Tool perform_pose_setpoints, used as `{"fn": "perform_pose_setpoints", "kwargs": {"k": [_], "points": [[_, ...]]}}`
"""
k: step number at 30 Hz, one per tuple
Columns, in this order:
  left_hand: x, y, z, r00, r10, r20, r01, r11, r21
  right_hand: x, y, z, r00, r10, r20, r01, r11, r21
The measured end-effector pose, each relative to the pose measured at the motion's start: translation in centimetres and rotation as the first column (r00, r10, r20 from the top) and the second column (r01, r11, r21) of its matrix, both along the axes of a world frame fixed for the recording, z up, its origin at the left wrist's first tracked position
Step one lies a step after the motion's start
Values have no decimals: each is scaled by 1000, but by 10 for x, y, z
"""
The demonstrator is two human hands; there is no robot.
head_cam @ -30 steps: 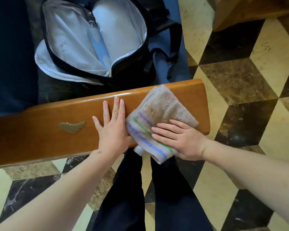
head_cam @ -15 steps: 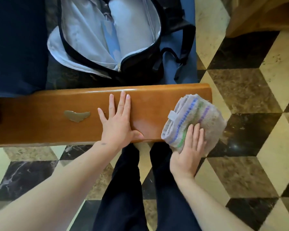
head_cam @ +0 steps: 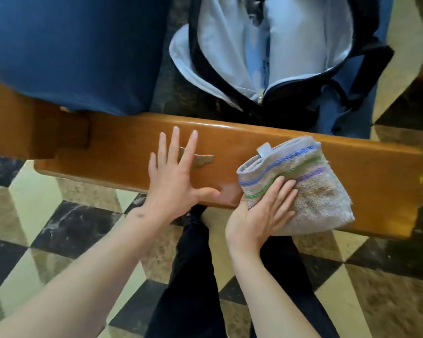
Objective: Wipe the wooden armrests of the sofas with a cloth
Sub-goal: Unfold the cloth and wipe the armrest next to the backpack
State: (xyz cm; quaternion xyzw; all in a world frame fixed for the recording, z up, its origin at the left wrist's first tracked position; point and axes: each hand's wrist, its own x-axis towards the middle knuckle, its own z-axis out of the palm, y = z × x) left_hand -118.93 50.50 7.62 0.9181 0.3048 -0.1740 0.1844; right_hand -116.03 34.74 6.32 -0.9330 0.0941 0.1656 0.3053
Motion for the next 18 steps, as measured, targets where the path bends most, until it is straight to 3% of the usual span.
{"fn": "perform_pose_setpoints", "kwargs": {"k": [3,7,11,18], "points": [[-50,70,-4,991,123,-61,-126,990,-61,-14,52,4,999,-30,24,30,999,31],[-99,128,-15,999,-14,-48,14,1000,8,-19,101,0,988,-149,47,149,989,7],[-116,138,-24,996,84,36,-84,996,23,-27,138,-2,981,-183,64,182,983,11],[-131,130,-24,951,225,213,-212,974,-84,-78,205,-7,992,97,77,-93,994,-55]]}}
